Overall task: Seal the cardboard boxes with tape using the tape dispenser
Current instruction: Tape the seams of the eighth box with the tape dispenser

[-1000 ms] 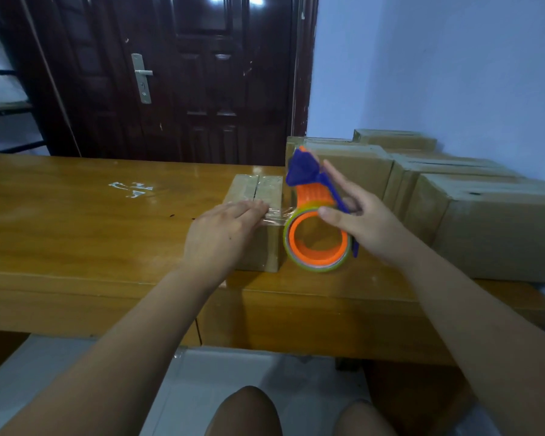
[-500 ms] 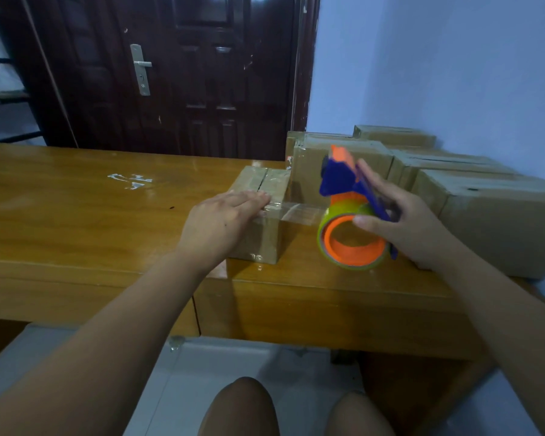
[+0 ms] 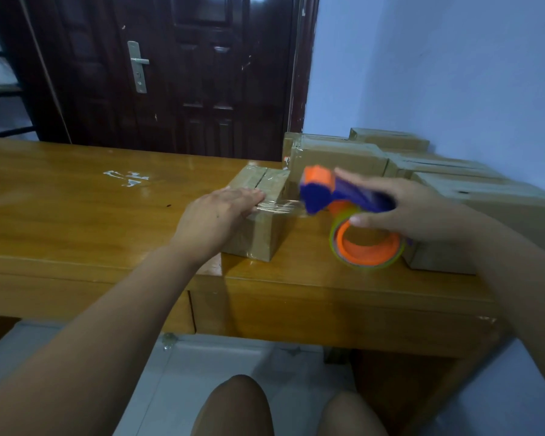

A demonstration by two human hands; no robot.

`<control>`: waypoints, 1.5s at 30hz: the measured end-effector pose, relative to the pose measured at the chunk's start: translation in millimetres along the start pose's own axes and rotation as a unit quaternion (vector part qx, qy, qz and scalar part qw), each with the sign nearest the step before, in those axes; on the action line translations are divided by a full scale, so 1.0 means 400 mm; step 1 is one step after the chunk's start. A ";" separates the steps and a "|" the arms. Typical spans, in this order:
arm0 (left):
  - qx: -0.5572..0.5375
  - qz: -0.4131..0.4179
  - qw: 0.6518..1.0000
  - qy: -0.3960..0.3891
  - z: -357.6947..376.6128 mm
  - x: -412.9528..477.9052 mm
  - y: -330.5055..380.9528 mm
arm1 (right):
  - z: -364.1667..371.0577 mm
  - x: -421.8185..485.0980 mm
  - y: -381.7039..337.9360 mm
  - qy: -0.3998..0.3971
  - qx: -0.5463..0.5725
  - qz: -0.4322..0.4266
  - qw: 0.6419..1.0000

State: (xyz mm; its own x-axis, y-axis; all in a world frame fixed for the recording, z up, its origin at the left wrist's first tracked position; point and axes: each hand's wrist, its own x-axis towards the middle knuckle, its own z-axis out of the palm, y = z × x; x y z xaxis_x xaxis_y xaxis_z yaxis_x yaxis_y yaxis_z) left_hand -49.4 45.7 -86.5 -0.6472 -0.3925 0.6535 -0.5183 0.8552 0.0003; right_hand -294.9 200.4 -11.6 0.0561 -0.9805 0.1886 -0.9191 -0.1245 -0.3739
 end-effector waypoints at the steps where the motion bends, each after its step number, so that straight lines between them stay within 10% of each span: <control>1: 0.002 0.002 1.000 0.004 0.001 -0.002 -0.001 | -0.009 -0.011 0.004 0.030 0.057 0.003 0.998; 27: 0.095 -0.014 0.991 -0.096 -0.002 -0.012 0.067 | 0.013 0.088 -0.116 -0.132 -0.303 0.015 0.944; 36: 0.031 -0.030 0.999 0.008 0.035 -0.007 0.070 | -0.013 0.151 -0.141 -0.205 -0.240 0.060 0.947; 45: -0.005 -0.017 0.997 -0.077 0.008 -0.003 0.043 | 0.009 0.134 -0.071 -0.336 0.115 0.164 0.920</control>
State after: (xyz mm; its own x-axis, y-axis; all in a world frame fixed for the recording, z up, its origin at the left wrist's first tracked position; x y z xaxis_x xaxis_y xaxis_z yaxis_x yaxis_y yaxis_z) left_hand -59.4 59.8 -89.7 -0.7077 -0.4687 0.5286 -0.5371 0.8430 0.0284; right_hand -264.4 150.7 5.7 0.0899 -0.8337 -0.5448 -0.8276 0.2418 -0.5066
